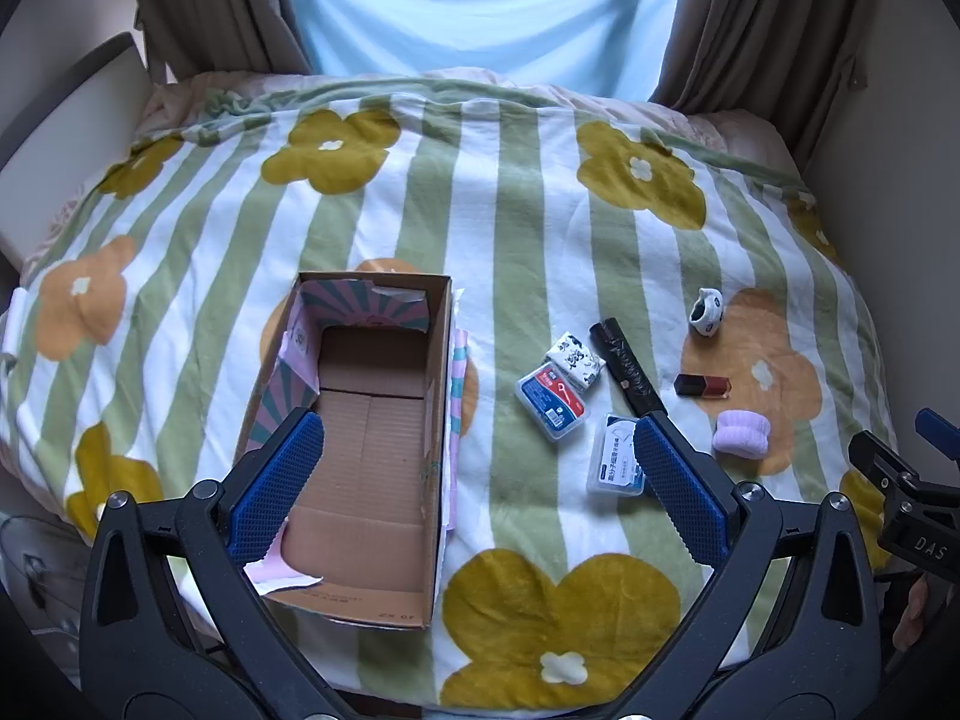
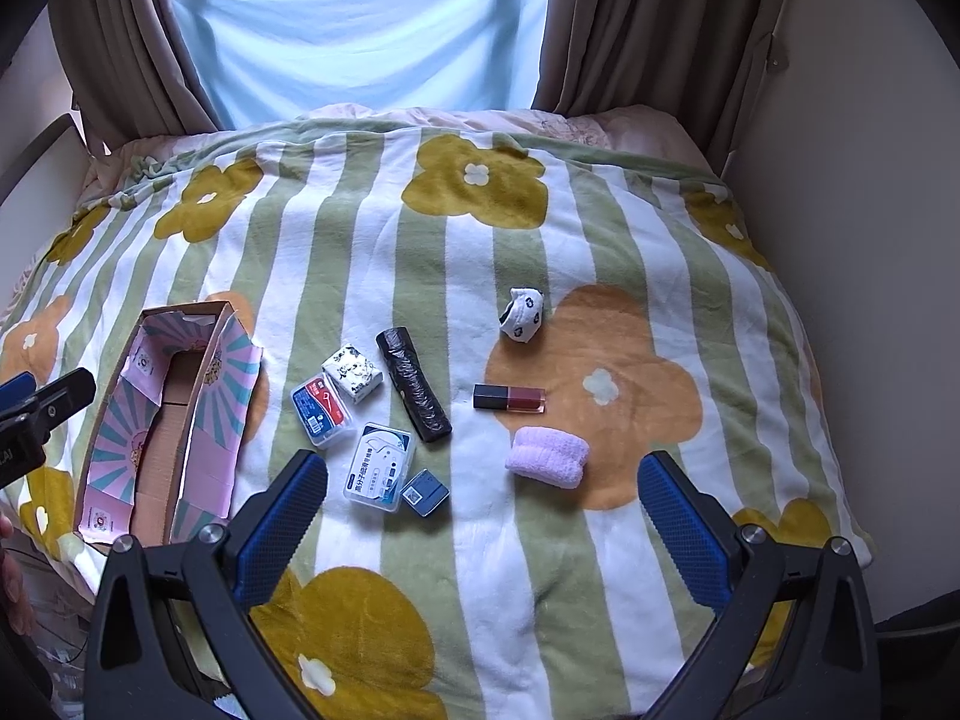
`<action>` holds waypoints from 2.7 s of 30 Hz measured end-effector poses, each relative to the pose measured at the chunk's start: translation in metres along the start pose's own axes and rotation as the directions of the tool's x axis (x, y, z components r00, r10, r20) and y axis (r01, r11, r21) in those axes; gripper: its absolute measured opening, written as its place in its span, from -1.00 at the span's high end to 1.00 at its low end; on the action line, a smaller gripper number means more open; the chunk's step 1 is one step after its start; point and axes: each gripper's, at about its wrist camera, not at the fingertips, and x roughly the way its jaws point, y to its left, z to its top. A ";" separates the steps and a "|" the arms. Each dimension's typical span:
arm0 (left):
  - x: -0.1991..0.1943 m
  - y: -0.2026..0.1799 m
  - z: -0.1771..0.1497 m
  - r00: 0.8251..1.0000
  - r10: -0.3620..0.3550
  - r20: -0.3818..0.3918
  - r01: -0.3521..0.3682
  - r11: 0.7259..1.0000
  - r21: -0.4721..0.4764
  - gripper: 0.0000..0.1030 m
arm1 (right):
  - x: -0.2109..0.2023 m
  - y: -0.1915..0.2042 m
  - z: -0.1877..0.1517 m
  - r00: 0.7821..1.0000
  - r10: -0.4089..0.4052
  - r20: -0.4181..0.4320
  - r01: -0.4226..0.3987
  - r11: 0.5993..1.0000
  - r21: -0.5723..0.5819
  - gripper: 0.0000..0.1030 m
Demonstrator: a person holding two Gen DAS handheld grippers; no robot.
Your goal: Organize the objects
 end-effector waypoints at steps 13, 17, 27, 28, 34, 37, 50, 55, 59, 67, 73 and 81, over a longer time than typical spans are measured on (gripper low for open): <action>0.001 0.000 -0.002 1.000 -0.001 -0.001 0.001 1.000 0.000 -0.99 | 0.000 0.000 -0.001 1.000 0.000 0.000 0.000 1.000 0.002 -0.99; 0.001 0.000 -0.003 1.000 0.001 0.000 -0.001 1.000 0.001 -0.99 | -0.001 0.000 0.001 1.000 -0.001 -0.002 0.001 1.000 0.001 -0.99; 0.000 -0.002 -0.008 1.000 0.000 -0.001 0.000 1.000 0.000 -0.99 | -0.002 0.000 0.001 1.000 -0.001 -0.002 0.001 1.000 0.002 -0.99; 0.000 -0.002 -0.009 1.000 -0.001 -0.002 0.001 1.000 -0.001 -0.99 | -0.002 -0.001 0.000 1.000 -0.002 -0.001 0.002 1.000 0.002 -0.99; -0.001 -0.004 -0.009 1.000 -0.003 -0.005 0.003 1.000 -0.003 -0.99 | -0.003 -0.002 0.001 1.000 -0.001 -0.001 0.001 1.000 0.003 -0.99; -0.001 -0.006 -0.007 1.000 -0.002 -0.007 0.002 1.000 -0.002 -0.99 | -0.003 -0.002 0.000 1.000 -0.002 0.000 0.002 1.000 0.004 -0.99; -0.001 -0.010 -0.006 1.000 -0.004 -0.007 0.004 1.000 0.001 -0.99 | -0.009 -0.005 0.004 1.000 -0.003 0.006 0.003 1.000 0.012 -0.99; -0.002 -0.013 -0.003 1.000 -0.013 -0.009 0.013 1.000 0.001 -0.99 | -0.012 -0.006 0.005 1.000 -0.003 0.008 0.003 1.000 0.016 -0.99; -0.001 -0.012 0.000 1.000 -0.025 -0.017 0.025 1.000 -0.001 -0.99 | -0.012 -0.006 0.005 1.000 -0.002 0.008 0.002 1.000 0.015 -0.99; 0.000 -0.009 -0.001 0.999 -0.033 -0.026 0.033 0.999 0.003 -0.99 | -0.018 -0.006 0.001 1.000 -0.004 0.016 0.003 0.998 0.056 -0.99; 0.001 -0.002 -0.007 0.997 -0.054 -0.047 0.055 0.998 0.019 -0.99 | -0.021 -0.003 -0.010 0.999 -0.033 0.017 0.032 0.994 0.102 -0.99; 0.021 -0.019 -0.010 0.986 -0.121 -0.114 0.127 0.991 0.048 -0.99 | -0.009 -0.023 -0.015 0.997 -0.071 -0.026 0.074 0.986 0.150 -0.99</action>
